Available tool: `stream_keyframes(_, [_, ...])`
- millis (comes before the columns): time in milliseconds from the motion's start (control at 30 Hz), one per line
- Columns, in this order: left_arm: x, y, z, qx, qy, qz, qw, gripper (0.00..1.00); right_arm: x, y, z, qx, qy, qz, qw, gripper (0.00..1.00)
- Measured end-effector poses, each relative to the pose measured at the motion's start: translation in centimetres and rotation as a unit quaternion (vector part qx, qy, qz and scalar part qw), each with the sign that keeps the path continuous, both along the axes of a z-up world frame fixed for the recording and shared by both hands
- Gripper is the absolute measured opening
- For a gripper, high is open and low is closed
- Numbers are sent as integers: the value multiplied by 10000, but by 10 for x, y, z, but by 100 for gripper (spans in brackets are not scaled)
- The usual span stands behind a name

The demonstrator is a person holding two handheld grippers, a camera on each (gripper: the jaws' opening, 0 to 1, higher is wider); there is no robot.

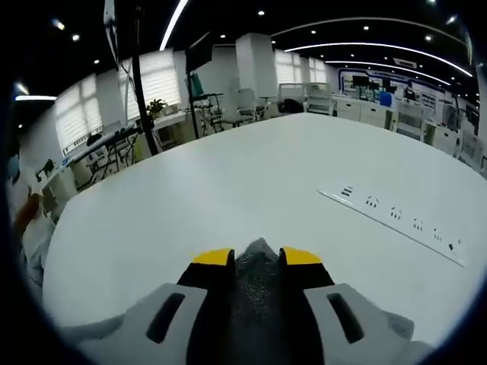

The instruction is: Fold the towel on the table until its edges align and the towel forms a compact rectangular stack.

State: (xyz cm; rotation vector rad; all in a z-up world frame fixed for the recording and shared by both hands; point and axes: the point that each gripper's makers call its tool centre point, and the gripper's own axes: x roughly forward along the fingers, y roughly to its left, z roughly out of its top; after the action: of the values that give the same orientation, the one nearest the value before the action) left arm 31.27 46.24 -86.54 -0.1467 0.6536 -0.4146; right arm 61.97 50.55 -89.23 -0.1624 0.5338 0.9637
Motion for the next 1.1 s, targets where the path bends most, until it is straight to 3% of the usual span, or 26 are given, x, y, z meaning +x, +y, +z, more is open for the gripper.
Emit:
stream_keyframes(200, [24,6,10,-77,-216,110,9997,50,-10,-21,6,-31,-129,76,9999,32])
stream_keyframes(400, [43,19,8,117,-258,90,9996,50,-22,-48,5,-83,-17,-63,9999,34])
stream_keyframes(667, [75,33,3,122,-362,147,9992,50,-37,-88,3,-76,109,-355,9993,37])
stream_keyframes(967, [122,30,1,573,-622,-29,9964,45,-54,-123,-3,-140,100,-400,9991,37])
stream_keyframes(1100, [142,34,-3,695,-621,128,9956,43,-62,-137,-3,-191,74,-445,9988,37])
